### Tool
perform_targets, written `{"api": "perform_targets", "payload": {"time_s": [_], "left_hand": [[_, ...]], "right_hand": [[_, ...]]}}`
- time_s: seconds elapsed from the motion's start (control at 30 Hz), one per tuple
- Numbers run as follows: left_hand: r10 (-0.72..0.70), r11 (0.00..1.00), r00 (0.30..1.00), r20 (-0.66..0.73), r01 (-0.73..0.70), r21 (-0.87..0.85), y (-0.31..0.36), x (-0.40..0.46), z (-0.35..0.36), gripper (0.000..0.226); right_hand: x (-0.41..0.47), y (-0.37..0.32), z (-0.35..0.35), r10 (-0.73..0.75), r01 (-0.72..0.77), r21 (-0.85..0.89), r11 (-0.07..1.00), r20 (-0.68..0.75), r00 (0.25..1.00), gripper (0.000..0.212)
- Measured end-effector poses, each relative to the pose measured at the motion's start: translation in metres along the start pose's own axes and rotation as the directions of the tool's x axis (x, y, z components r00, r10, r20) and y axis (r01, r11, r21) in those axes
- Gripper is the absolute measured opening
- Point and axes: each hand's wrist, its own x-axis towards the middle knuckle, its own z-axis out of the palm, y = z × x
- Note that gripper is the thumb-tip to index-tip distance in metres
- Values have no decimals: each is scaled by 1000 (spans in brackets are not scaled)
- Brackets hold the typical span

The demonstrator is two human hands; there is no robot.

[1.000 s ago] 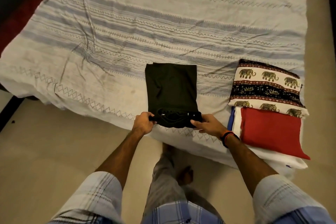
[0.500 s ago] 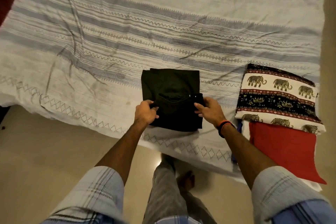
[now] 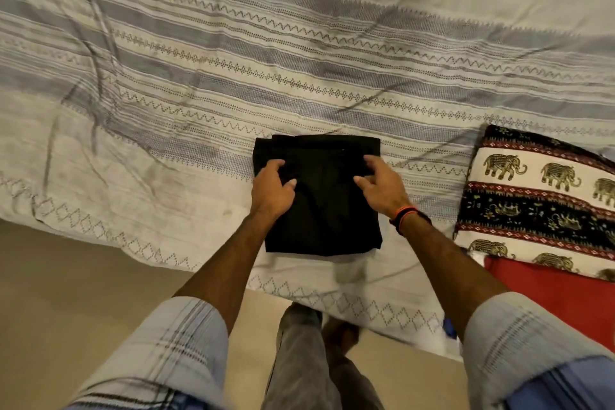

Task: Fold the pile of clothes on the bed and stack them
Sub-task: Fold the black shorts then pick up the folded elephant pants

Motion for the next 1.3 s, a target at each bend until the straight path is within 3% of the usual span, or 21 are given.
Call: {"api": "perform_targets", "payload": {"time_s": [0.17, 0.3, 0.4, 0.5, 0.63, 0.8, 0.93, 1.07, 1.17, 1.3], "left_hand": [[14, 988, 982, 189, -43, 150, -16, -1, 20, 59], [-30, 975, 959, 282, -34, 220, -24, -2, 30, 66], [-42, 984, 972, 231, 0, 176, -27, 0, 30, 65], [-80, 991, 996, 36, 76, 112, -30, 4, 26, 65], [-229, 966, 965, -129, 241, 93, -41, 11, 23, 86], [-381, 924, 924, -37, 379, -46, -61, 23, 32, 101], [-415, 891, 909, 39, 414, -188, -63, 30, 37, 96], [-334, 918, 936, 109, 349, -186, -56, 34, 45, 88], [-259, 948, 962, 91, 271, -167, -51, 31, 51, 72], [-209, 939, 969, 129, 236, -249, -43, 23, 50, 73]], "right_hand": [[-4, 14, 28, 44, -3, -182, 983, 223, 974, 59], [-3, 26, 37, 120, -41, -255, 966, 300, 946, 68], [-1, 31, 34, 96, -58, -166, 984, 230, 968, 64], [4, 34, 27, 122, -121, -5, 993, 28, 992, 53], [18, 47, 28, 231, -234, -28, 972, -86, 969, 68], [28, 63, 41, 304, -304, 12, 953, -61, 951, 76], [33, 67, 48, 349, -341, 227, 912, 5, 937, 68], [37, 65, 57, 269, -272, 235, 933, 45, 962, 55], [39, 67, 62, 217, -227, 257, 939, 67, 974, 56], [36, 65, 62, 154, -182, 348, 920, 106, 982, 65]]}}
